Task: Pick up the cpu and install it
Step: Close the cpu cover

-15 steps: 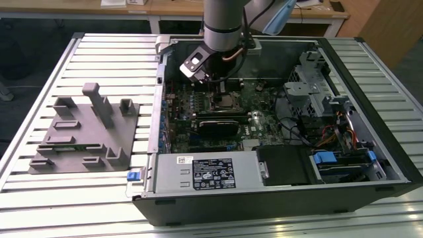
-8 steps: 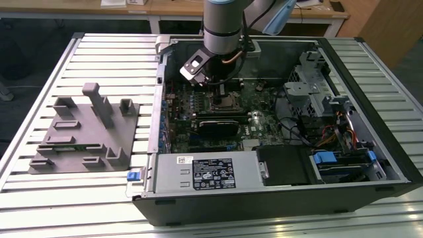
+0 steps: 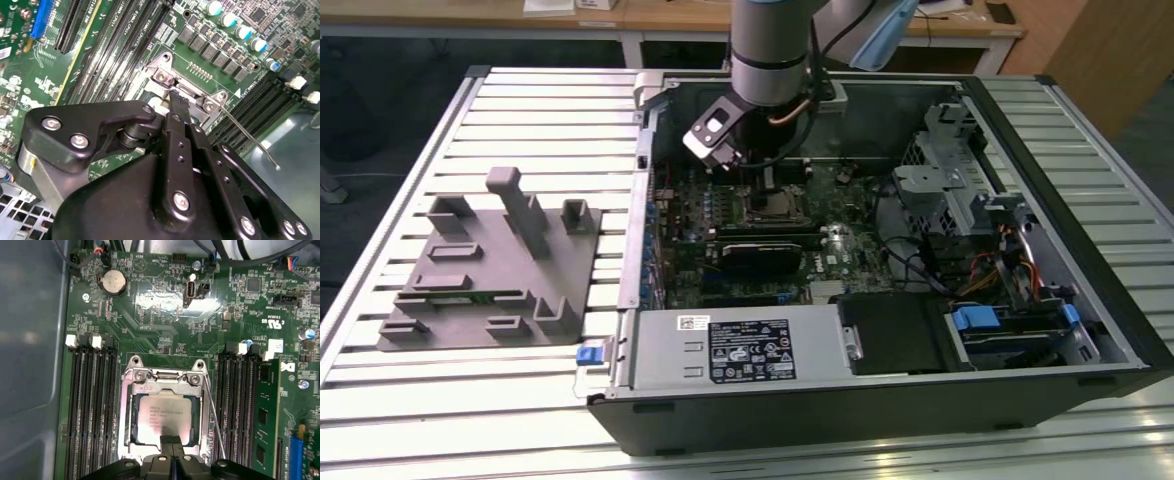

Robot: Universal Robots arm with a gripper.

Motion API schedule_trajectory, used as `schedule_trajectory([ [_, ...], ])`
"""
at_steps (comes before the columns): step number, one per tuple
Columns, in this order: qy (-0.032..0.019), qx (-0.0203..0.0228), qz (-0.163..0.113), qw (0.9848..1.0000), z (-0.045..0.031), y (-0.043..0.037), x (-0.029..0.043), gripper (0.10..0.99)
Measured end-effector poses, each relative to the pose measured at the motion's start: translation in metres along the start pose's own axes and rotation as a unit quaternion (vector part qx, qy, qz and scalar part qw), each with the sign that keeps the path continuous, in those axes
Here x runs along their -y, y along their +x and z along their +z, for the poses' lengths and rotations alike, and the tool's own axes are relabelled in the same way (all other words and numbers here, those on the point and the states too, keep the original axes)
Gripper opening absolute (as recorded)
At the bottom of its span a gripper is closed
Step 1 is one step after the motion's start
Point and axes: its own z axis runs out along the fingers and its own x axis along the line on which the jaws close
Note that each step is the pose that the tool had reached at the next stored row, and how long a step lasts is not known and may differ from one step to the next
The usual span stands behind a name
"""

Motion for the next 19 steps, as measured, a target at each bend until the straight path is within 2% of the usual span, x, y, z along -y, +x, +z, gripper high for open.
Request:
schedule_trajectory([
  [2, 0.0000, 0.0000, 0.000, 1.0000, -0.0033, -0.0001, -0.0001, 0.106],
  [5, 0.0000, -0.0001, 0.000, 1.0000, -0.0036, -0.0001, -0.0012, 0.106],
  [15, 0.0000, -0.0001, 0.000, 1.0000, -0.0031, -0.0008, -0.0175, 0.106],
  [19, 0.0000, -0.0001, 0.000, 1.0000, -0.0030, -0.0009, -0.0210, 0.106],
])
